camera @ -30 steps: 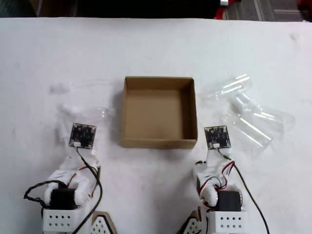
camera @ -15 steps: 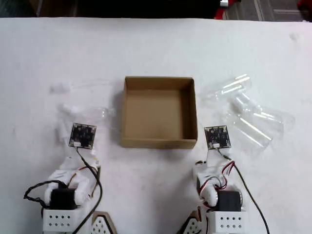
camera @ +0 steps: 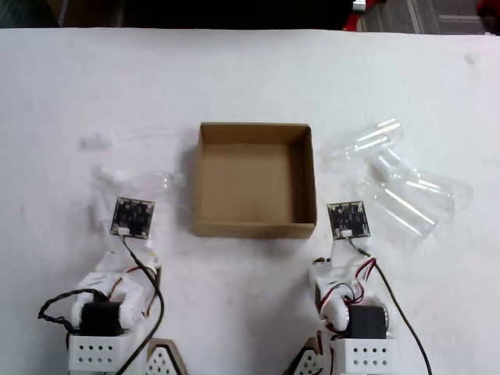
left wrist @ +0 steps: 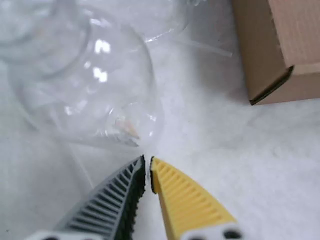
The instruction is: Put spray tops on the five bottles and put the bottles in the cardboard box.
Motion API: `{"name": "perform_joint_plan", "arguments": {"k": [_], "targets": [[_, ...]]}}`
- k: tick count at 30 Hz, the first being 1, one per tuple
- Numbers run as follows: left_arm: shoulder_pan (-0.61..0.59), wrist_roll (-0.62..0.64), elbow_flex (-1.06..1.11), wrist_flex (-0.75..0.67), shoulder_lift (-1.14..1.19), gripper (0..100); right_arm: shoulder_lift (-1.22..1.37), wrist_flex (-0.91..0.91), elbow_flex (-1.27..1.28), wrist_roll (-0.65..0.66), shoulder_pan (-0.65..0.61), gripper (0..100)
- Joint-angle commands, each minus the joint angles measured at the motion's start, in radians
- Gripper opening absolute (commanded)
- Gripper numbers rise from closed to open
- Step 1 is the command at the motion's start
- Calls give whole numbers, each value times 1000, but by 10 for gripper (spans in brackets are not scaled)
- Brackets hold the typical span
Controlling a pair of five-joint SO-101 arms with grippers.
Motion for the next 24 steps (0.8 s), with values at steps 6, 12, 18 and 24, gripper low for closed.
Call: {"name": "perform_joint_plan", "arguments": {"k": [6, 12, 18, 24], "targets": [[13, 0, 0, -25, 1, 24, -7, 7, 8, -9, -12, 17], [10, 0, 0, -25, 1, 24, -7, 7, 8, -9, -12, 17], [12, 0, 0, -25, 1, 24, -7, 7, 8, -9, -12, 17], [-5, -2, -11, -28, 1, 23, -7, 7, 8, -9, -12, 17]]}}
